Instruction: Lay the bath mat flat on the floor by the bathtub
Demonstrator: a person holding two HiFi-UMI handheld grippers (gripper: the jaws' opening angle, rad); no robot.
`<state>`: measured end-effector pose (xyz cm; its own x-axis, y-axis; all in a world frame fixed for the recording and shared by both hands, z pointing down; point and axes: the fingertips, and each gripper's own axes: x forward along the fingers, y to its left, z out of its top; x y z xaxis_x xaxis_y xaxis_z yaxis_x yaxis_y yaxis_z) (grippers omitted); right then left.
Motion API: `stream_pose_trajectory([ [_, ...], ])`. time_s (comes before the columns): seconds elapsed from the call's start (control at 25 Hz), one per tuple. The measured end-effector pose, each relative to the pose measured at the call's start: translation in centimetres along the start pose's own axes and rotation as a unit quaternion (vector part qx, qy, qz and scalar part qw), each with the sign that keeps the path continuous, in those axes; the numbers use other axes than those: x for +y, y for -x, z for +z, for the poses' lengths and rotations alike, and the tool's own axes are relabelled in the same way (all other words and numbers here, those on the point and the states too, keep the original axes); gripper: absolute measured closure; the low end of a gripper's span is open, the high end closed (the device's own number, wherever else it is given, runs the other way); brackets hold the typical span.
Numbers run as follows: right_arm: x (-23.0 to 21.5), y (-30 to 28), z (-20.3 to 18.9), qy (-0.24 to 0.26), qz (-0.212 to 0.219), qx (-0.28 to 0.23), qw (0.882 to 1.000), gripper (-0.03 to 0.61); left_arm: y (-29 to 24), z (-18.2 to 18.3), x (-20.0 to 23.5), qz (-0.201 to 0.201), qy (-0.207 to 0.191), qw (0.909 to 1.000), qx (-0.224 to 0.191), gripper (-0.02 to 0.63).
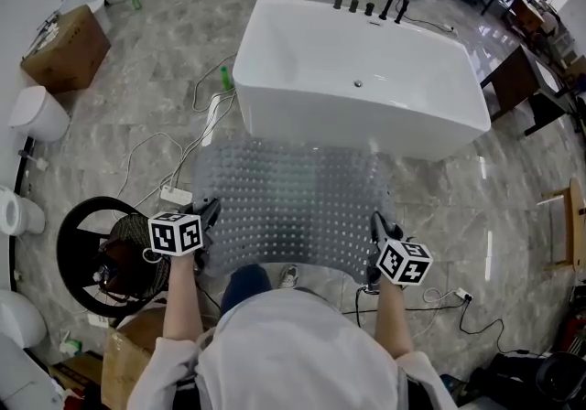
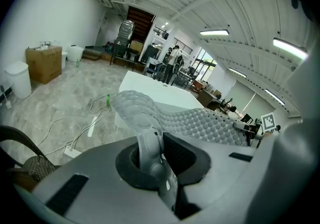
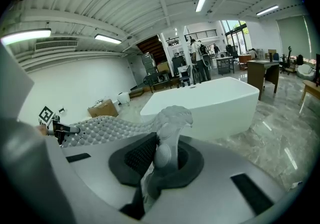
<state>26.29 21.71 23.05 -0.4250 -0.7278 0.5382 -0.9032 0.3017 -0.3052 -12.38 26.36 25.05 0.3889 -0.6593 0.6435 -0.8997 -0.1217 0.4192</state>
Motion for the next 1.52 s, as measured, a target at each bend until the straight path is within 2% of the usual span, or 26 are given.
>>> stream_pose_trajectory([
  [0.52, 2.7, -5.5, 1.8, -0.013, -0.029, -0.004, 0.999, 0.537, -3.3, 4.7, 5.0, -0.017, -0.018, 0.9995, 0.019, 0.567],
  [1.0, 5.7, -9.4, 3.4, -0.025, -0.084, -0.015, 0.996, 0.537, -5.9, 9.0, 10.7, -0.057, -0.040, 0.9968, 0.037, 0.567],
  [1.28, 6.7, -10.5, 4.9, -0.024, -0.100, -0.019, 0.995, 0.537, -6.7, 11.0, 12.0, -0.070, -0.048, 0.9955, 0.042, 0.566],
  [1.52, 5.6, -11.6, 6.4, -0.022, -0.104, -0.014, 0.994, 0.537, -8.4, 12.4, 11.8, -0.072, -0.041, 0.9957, 0.043, 0.566],
])
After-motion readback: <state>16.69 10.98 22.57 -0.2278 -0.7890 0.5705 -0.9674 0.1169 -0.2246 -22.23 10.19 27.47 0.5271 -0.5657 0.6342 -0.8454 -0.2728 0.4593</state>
